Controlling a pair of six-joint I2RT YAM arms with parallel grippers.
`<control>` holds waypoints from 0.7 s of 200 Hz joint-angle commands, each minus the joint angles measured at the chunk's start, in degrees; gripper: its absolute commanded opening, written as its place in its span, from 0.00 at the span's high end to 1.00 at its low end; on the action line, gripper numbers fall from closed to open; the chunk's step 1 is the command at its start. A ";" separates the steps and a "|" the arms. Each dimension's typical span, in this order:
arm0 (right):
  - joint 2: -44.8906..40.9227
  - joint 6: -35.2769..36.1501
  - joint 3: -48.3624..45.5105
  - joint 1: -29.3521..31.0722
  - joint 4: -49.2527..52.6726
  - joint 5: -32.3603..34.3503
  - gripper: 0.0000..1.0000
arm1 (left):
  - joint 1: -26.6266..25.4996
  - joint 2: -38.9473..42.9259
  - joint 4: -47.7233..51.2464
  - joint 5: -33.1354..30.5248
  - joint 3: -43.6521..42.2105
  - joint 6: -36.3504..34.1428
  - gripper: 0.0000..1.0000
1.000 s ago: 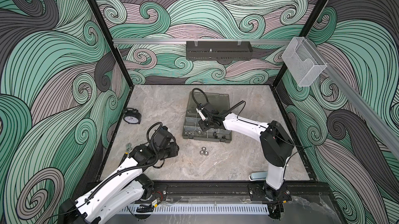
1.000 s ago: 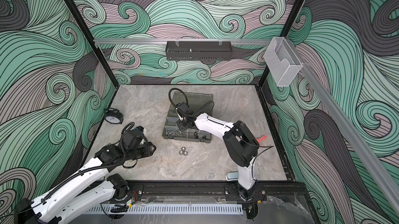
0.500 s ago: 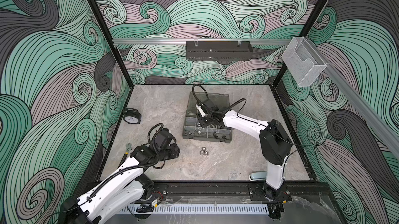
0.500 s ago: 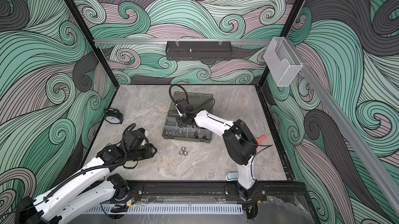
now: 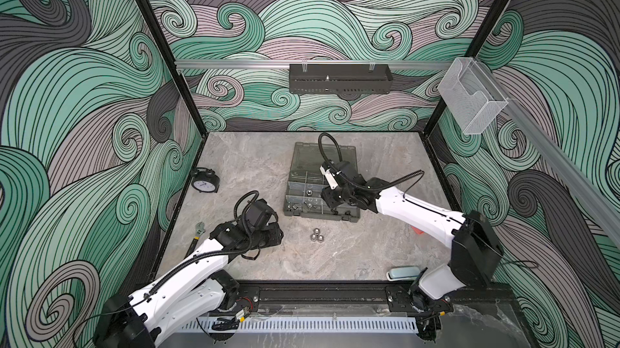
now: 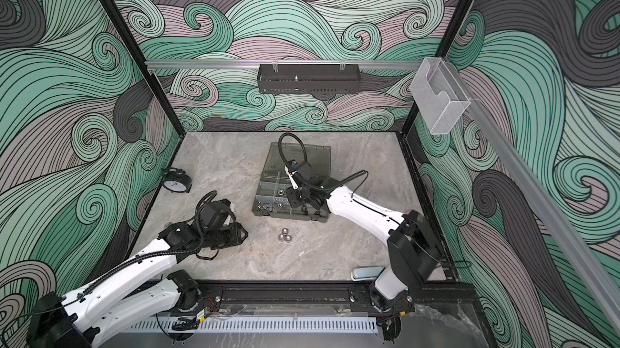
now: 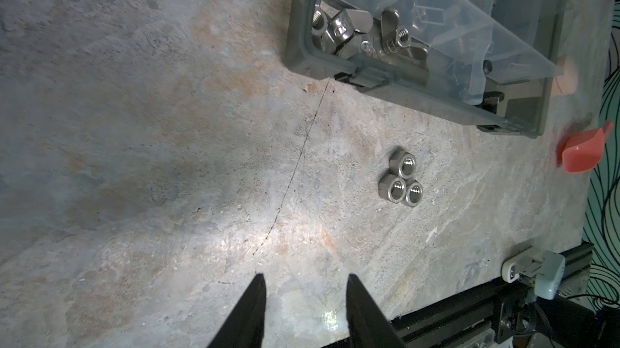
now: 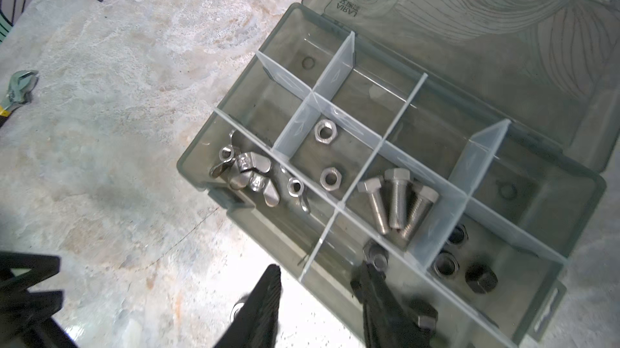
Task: Sort the screws and nuts into containers
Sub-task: 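Draw the right gripper back while the left gripper moves over the nuts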
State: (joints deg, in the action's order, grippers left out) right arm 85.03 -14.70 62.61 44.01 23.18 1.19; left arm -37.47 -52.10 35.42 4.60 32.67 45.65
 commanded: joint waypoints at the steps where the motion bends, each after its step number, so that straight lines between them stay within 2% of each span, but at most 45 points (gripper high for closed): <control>1: -5.89 -2.97 -5.15 -0.24 0.95 0.65 0.58 | -1.88 -2.05 -1.11 0.27 1.01 0.09 0.57; 51: -16.81 -5.00 -13.22 -0.24 5.56 2.08 0.58 | -4.07 -8.21 -3.02 0.51 1.81 -1.18 0.57; 76: -21.70 -4.86 -16.54 -0.15 6.41 3.29 0.57 | -7.13 -11.05 -3.68 -1.06 3.15 -2.12 0.57; 140: -28.27 -8.44 -21.39 -0.17 8.19 3.23 0.56 | -11.68 -23.36 -4.45 -1.73 9.37 -7.16 0.57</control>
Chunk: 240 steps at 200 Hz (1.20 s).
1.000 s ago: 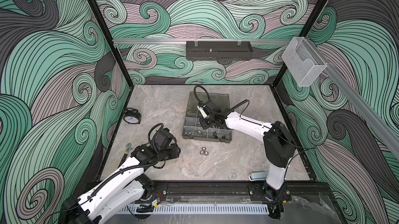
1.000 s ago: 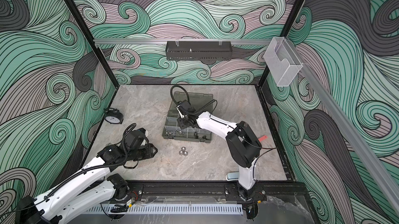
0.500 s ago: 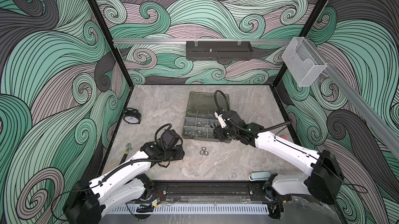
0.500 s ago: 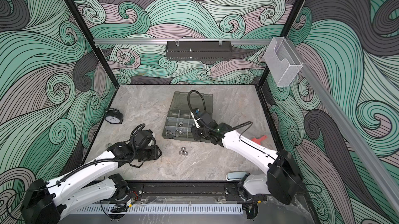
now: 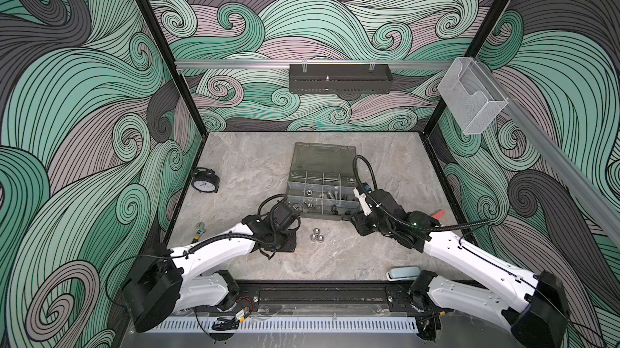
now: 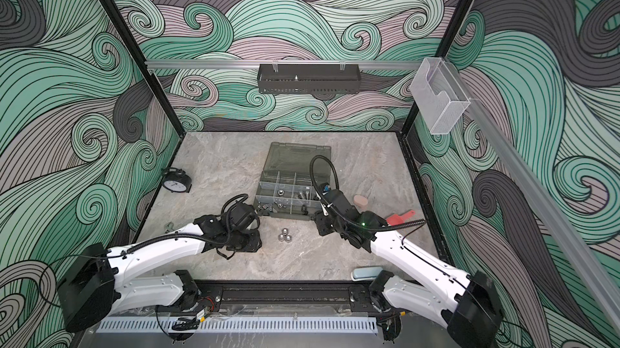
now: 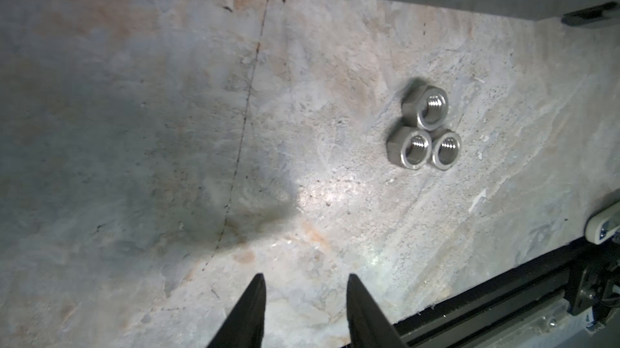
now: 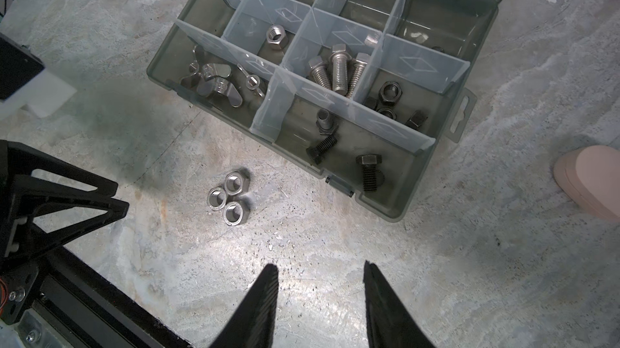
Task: Sort the screws and nuts into containers
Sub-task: 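Draw the right gripper back while the left gripper moves over the nuts, then lower the left gripper onto a silver hex nut and close it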
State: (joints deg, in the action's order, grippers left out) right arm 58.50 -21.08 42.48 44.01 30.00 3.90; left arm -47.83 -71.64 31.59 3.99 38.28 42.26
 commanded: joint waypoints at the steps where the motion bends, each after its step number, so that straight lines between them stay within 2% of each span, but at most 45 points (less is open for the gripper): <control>1: -1.77 -2.09 -1.31 -0.16 1.42 0.50 0.57 | -1.35 -4.02 -0.69 -1.02 3.92 -3.90 0.57; 21: -3.65 -2.56 -2.08 -0.18 2.16 1.05 0.56 | -2.02 -9.14 -1.07 2.14 7.14 -10.37 0.57; 49: -6.09 -2.80 -3.67 -0.24 2.40 2.26 0.56 | -2.94 -16.86 3.65 0.11 12.39 -17.13 0.57; 72: -7.27 -3.11 -4.63 -0.24 2.59 2.07 0.55 | -2.99 -20.16 3.16 0.08 14.84 -20.86 0.56; 183: -9.46 -3.89 -6.51 -0.24 3.46 1.79 0.55 | -3.33 -27.98 1.53 2.07 19.86 -29.53 0.56; 240: -9.92 -4.51 -6.95 -0.24 3.65 1.66 0.55 | -3.34 -30.01 1.98 1.99 21.66 -30.57 0.58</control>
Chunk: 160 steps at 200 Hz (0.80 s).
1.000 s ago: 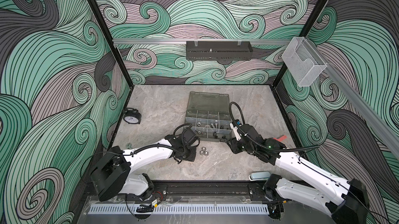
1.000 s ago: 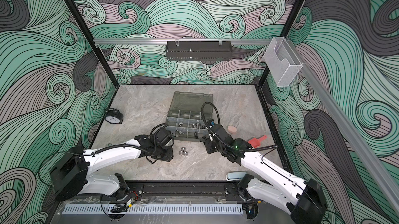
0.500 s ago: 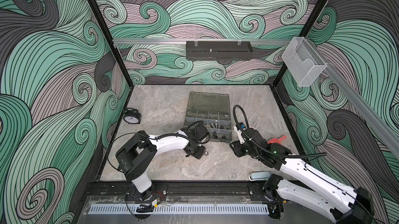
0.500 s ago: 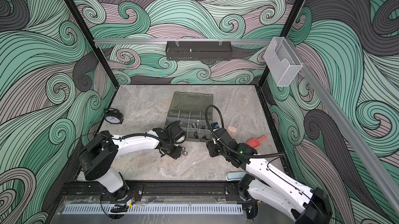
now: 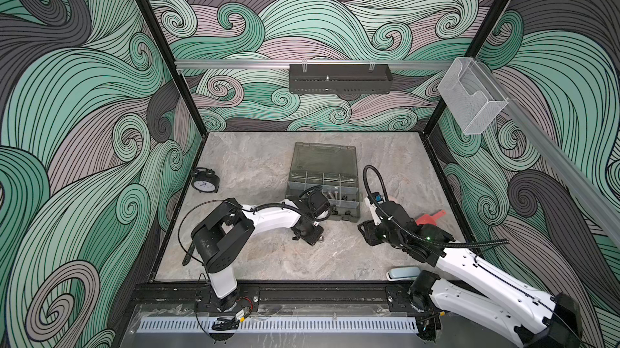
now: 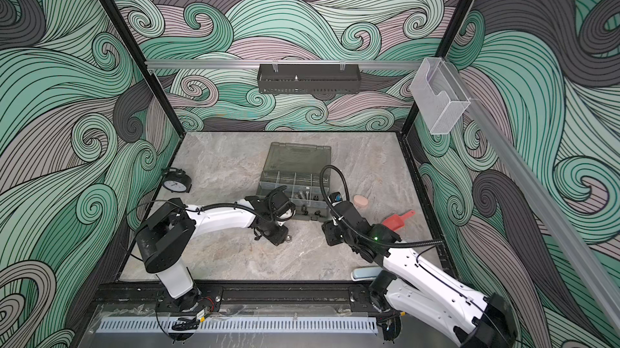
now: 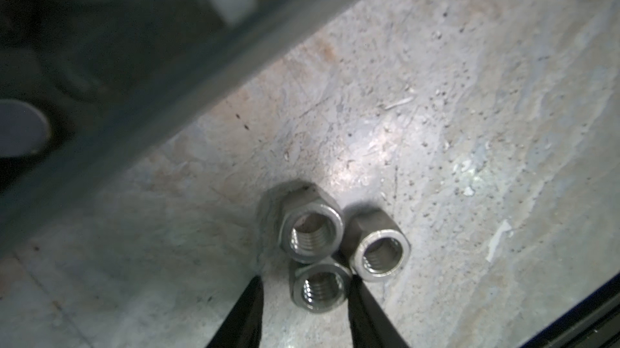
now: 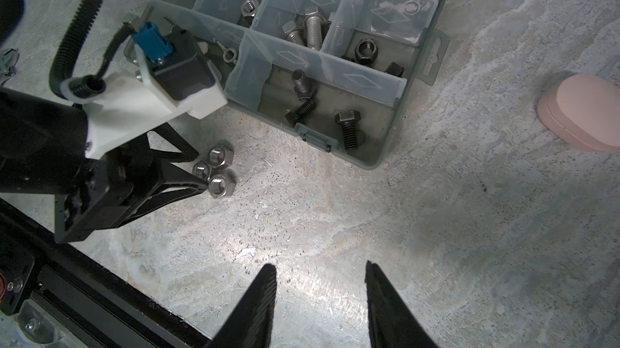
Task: Sort the screws and nuts into containers
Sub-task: 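Lower the left gripper onto a silver hex nut and close it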
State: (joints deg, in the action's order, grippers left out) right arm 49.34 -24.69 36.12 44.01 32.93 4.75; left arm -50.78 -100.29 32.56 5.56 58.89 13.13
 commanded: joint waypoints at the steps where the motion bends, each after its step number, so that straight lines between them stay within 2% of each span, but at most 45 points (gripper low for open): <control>1: -0.80 -0.90 -0.60 -0.24 0.73 0.84 0.55 | -0.42 -1.38 0.98 0.42 1.05 -1.43 0.58; 87: -2.15 -1.83 -1.25 -0.24 1.36 0.88 0.55 | -0.54 -1.71 -0.82 1.11 -0.70 -0.34 0.75; 130: -3.32 -2.16 -1.48 -0.24 2.04 1.19 0.55 | -0.50 0.12 -1.96 1.38 -2.57 1.48 0.78; 160: -3.82 -2.28 -1.66 -0.24 2.51 1.24 0.55 | -0.54 5.57 -2.14 1.73 -4.12 3.77 0.78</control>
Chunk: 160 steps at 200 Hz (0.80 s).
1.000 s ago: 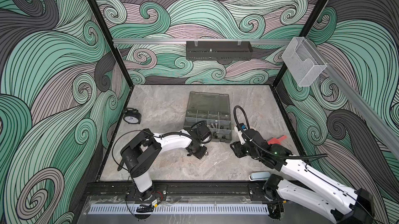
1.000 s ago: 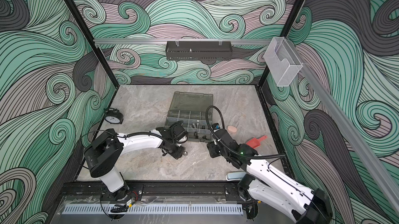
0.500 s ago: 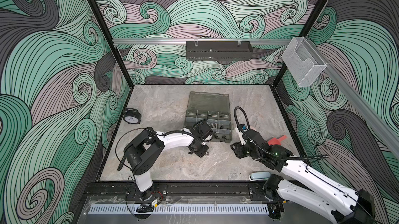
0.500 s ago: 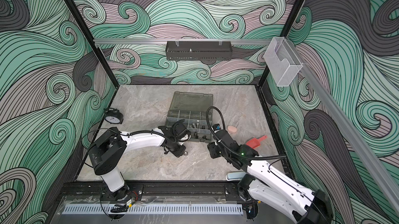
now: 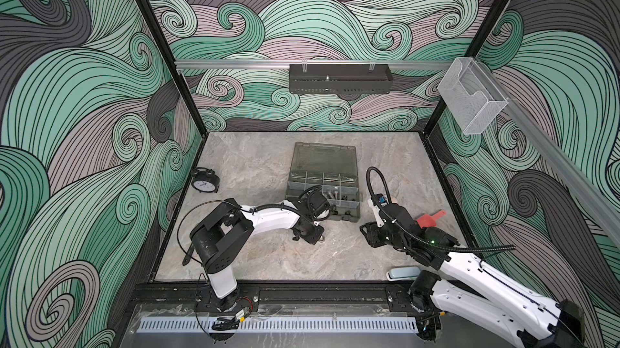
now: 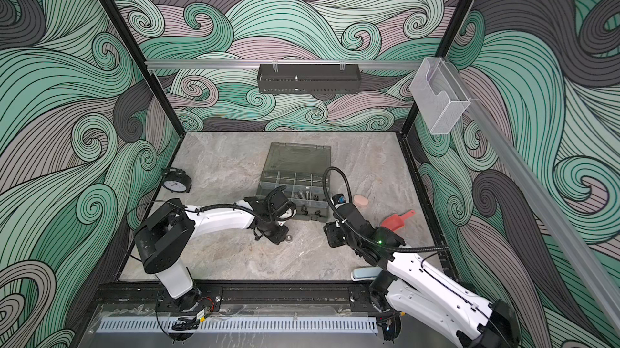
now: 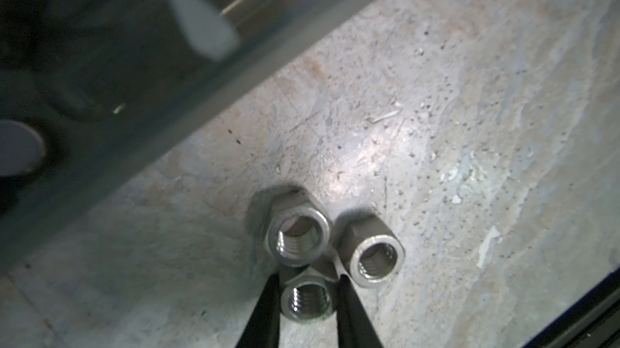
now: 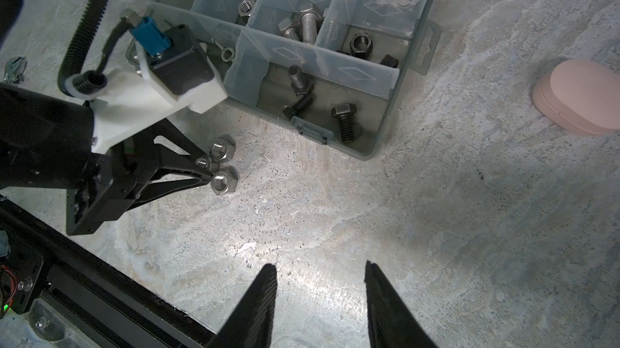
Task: Sort the screws and nuts into containers
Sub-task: 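Lower the left gripper onto a silver hex nut and close it, then lift the nut with the left gripper and carry it over the compartment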
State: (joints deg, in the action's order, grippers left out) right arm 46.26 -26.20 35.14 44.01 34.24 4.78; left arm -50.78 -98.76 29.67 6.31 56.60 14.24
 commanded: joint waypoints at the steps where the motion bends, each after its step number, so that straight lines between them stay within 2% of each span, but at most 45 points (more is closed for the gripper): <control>1: -0.73 -0.78 -0.64 -0.24 1.23 1.25 0.55 | -0.54 4.29 0.74 0.99 -1.88 2.73 0.78; 35: -0.75 -1.03 -1.10 -0.24 1.14 1.38 0.55 | 0.23 12.43 1.54 -2.59 -0.90 5.28 0.78; 62: -0.24 -0.93 -0.85 -0.24 1.01 0.98 0.55 | 3.41 13.78 2.37 -4.17 2.63 3.26 0.77; 115: -1.04 -1.29 -0.76 -0.24 1.48 1.09 0.55 | 11.76 2.70 6.88 -3.67 15.42 0.78 0.76; 160: -1.40 -1.02 -0.24 -0.24 2.50 1.29 0.55 | 14.29 -5.30 8.20 -1.99 23.88 -0.25 0.75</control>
State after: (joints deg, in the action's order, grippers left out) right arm 45.39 -27.07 34.87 44.01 35.16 5.17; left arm -37.17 -101.30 34.48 3.36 76.29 15.49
